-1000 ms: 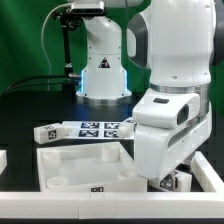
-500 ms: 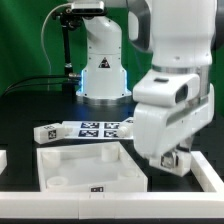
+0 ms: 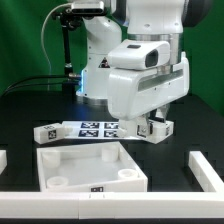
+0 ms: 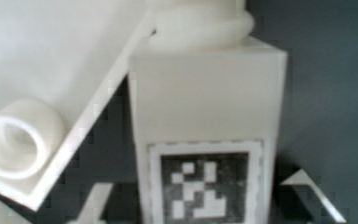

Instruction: Assemble one leg

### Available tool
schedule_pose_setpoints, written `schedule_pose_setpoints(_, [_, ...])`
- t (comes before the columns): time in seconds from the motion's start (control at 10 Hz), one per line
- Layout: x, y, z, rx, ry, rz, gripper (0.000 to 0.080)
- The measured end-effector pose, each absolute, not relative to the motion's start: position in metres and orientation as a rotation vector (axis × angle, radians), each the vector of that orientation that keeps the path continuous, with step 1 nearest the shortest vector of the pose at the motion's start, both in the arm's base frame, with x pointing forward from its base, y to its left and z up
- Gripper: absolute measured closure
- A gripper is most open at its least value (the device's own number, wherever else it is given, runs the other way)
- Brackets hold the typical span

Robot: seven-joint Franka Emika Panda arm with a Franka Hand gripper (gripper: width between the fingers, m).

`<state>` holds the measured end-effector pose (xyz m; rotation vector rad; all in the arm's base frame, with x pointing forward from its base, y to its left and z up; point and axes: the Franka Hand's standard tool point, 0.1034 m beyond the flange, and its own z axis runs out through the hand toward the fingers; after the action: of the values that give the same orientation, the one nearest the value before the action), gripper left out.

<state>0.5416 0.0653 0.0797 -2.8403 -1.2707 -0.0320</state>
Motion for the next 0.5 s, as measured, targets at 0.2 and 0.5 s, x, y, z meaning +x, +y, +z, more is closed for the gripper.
schedule_pose_setpoints(0.2, [0.54,0.062,0.079,-2.841,-1.267,-0.035,0.0514])
schedule_pose_setpoints(0.5, [0.494,0.007,0.073,-2.849,-1.23,-0.029,0.0514])
